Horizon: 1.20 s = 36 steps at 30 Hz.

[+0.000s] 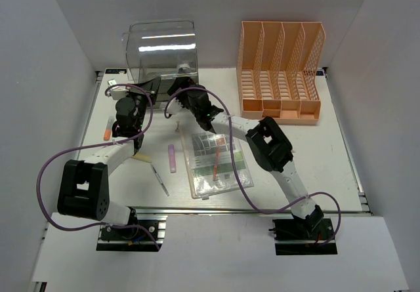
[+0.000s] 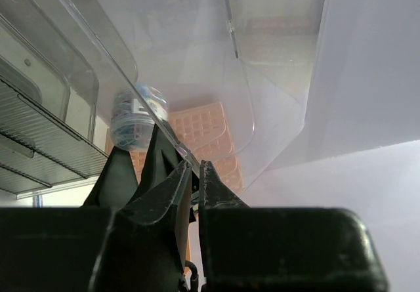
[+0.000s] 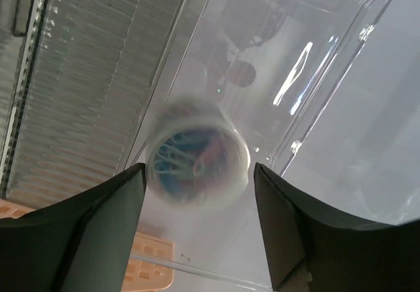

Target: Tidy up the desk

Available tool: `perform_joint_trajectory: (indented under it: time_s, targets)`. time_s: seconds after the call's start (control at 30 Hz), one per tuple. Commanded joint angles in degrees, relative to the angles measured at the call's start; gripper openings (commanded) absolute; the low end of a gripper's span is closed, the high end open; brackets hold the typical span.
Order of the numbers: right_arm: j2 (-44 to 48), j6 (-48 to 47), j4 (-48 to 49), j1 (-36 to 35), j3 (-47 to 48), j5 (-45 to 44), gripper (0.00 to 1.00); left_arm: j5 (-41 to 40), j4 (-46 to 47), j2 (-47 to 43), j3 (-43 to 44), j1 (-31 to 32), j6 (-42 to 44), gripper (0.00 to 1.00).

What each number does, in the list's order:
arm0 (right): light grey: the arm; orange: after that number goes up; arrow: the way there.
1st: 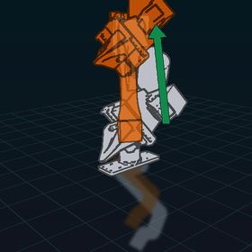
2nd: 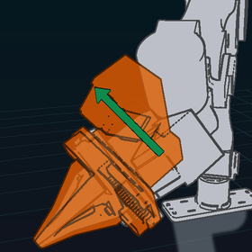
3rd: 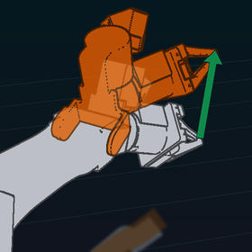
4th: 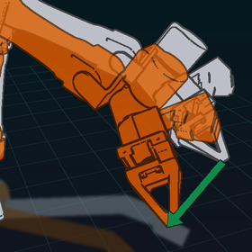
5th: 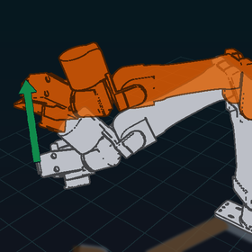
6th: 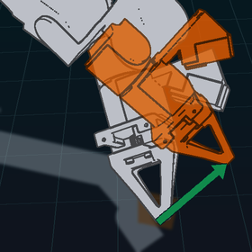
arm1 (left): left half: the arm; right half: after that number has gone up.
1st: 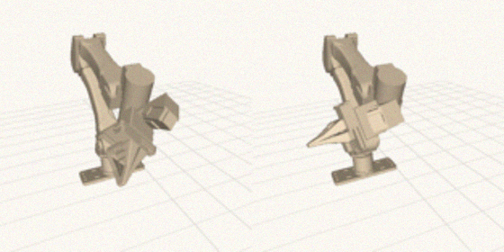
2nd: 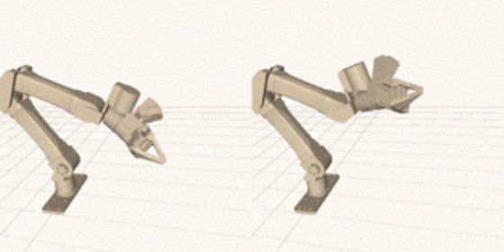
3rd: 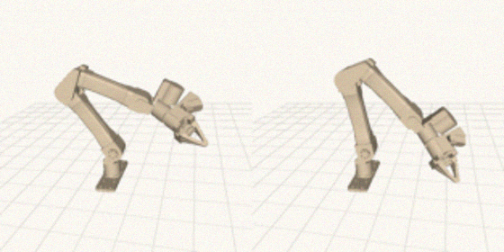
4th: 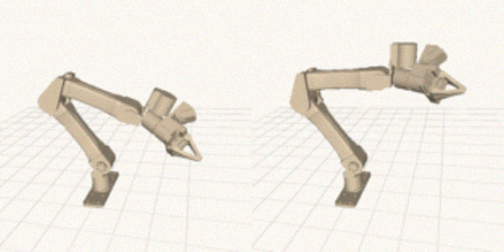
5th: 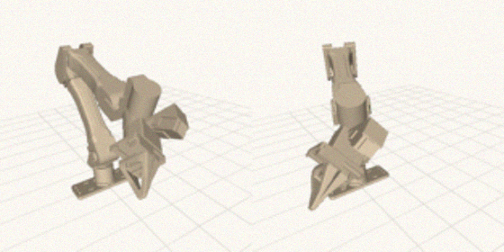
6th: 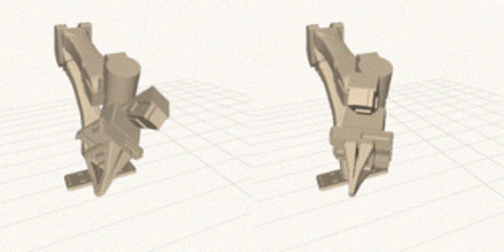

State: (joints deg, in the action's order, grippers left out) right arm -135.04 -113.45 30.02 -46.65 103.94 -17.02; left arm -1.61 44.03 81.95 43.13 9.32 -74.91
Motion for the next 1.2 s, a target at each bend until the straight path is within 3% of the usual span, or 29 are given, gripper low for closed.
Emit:
perform_joint_trajectory:
  time_s: [0.0,0.4,0.57,0.67,0.7,0.83,1.0,1.17]
  targets:
    - [3.56,-14.52,-1.1,0.07,-1.81,-0.12,0.73,1.43,2.64,-2.68,1.16,-0.09,-0.23,0.0]
    - [8.3,-11.45,-0.67,-0.28,-7.59,4.78,0.72,1.34,2.11,-2.85,1.25,-0.09,-0.5,0.0]
    - [16.64,-5.39,-0.32,-0.46,-16.39,12.61,0.61,1.34,1.76,-2.85,1.34,-0.09,-0.67,0.0]
    - [21.91,-3.19,0.65,-0.54,-23.33,16.31,0.49,1.25,1.5,-2.94,1.51,-0.09,-0.67,0.0]
    - [23.23,-2.66,1.0,-0.54,-26.83,19.88,0.39,1.17,1.24,-3.03,1.43,-0.09,-0.76,0.0]
    - [30.6,1.46,2.41,-1.07,-35.0,22.2,0.2,0.99,0.53,-3.38,1.43,-0.09,-0.67,0.0]
    - [40.19,14.61,-0.03,-2.91,-43.99,19.23,0.11,0.03,-1.83,-3.2,0.9,-0.09,-0.67,0.0]
    - [44.6,36.24,-16.19,-2.48,-37.43,11.23,0.12,-2.43,-6.94,-2.33,-0.06,-0.09,-0.58,0.0]
